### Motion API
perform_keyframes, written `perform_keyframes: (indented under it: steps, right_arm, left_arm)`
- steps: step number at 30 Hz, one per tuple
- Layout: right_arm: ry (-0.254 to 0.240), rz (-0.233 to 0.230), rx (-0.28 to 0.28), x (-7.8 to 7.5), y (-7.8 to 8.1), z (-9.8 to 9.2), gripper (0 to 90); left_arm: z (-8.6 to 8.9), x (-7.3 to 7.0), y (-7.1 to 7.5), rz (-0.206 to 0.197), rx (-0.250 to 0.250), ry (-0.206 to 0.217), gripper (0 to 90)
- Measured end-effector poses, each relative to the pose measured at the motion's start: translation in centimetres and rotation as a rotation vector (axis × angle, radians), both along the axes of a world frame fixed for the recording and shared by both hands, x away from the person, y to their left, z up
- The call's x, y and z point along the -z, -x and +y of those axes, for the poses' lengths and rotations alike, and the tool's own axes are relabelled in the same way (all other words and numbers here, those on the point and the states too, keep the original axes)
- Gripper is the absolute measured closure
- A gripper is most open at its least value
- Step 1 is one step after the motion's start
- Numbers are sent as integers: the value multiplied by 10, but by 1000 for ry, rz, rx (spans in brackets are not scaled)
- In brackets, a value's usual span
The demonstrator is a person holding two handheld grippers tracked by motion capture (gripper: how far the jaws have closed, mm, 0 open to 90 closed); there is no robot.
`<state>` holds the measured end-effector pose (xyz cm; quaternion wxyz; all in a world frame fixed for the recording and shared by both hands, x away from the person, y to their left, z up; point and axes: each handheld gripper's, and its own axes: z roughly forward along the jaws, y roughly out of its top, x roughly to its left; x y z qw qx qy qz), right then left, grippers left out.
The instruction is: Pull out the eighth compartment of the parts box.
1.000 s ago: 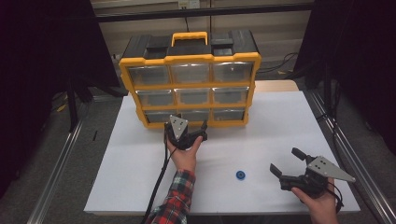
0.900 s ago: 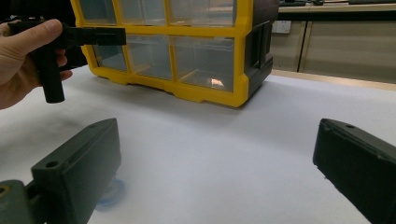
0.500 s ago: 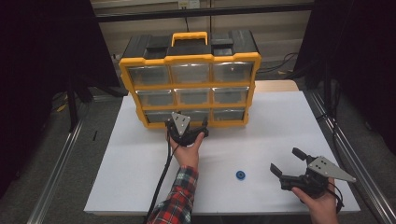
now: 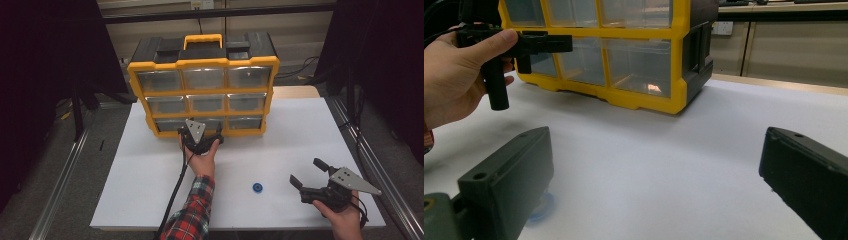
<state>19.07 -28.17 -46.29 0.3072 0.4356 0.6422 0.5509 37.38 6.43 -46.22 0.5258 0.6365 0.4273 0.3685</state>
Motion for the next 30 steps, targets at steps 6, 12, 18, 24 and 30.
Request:
perform_keyframes:
  steps: [6, 12, 18, 24, 30]
  right_arm:
    - [7, 1, -6, 0, 0, 0, 5]
    - [5, 2, -8, 1, -1, 0, 6]
    - [6, 7, -6, 1, -1, 0, 7]
    - [10, 5, -6, 1, -1, 0, 10]
    - [11, 5, -8, 1, 0, 0, 12]
  left_arm:
    - [1, 2, -3, -5, -10, -18, 59]
    - [1, 2, -3, -35, -13, -76, 68]
    - [0, 1, -2, -65, -12, -141, 86]
    - [-1, 2, -1, -118, 0, -253, 104]
    - [-1, 1, 0, -163, -2, -380, 154]
